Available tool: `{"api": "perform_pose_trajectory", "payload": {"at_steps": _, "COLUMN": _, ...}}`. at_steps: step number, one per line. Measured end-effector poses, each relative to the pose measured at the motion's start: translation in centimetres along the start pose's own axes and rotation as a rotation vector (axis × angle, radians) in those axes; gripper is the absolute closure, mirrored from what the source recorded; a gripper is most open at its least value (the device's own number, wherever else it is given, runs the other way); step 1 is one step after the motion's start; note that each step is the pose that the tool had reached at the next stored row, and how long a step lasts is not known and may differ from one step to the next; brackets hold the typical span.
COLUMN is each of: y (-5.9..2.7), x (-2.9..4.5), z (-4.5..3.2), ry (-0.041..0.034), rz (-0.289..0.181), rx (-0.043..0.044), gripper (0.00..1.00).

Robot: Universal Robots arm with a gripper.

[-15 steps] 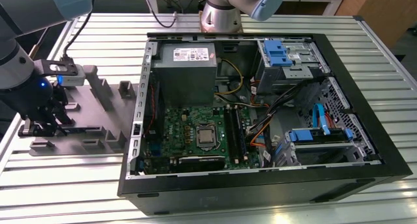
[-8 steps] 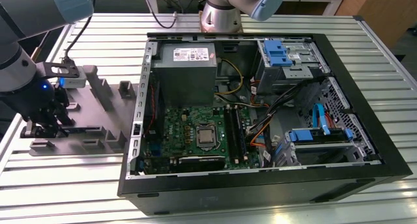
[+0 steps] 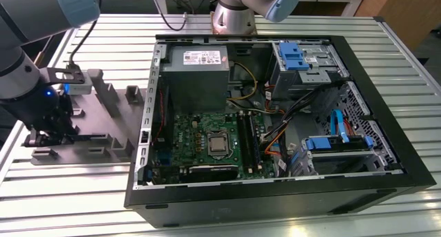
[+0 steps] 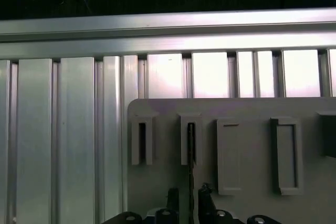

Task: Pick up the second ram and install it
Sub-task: 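Pick up the second ram and move it above second insertion slot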

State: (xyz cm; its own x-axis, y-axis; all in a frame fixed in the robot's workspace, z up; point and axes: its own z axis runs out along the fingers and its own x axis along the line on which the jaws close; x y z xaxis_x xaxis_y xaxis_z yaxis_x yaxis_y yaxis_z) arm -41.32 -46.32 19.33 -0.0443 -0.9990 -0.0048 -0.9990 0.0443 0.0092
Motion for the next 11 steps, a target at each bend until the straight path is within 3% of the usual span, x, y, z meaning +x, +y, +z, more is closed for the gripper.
{"api": "perform_pose_trajectory", "payload": {"at_steps": 1, "y": 0.00, "x": 0.00, "z": 0.04, "ry": -0.0001, "rz": 0.000, "rx": 0.0001, "gripper": 0.69}}
{"api": "perform_pose_trajectory", "payload": {"at_steps": 2, "y": 0.00, "x": 0.00, "z": 0.07, "ry": -0.0001, "rz": 0.000, "rx": 0.0001, "gripper": 0.75}}
{"api": "perform_pose_trajectory", "payload": {"at_steps": 11, "y": -0.02, "x": 0.00, "z": 0.45, "ry": -0.0052, "rz": 0.000, "rx": -0.0001, "gripper": 0.75}}
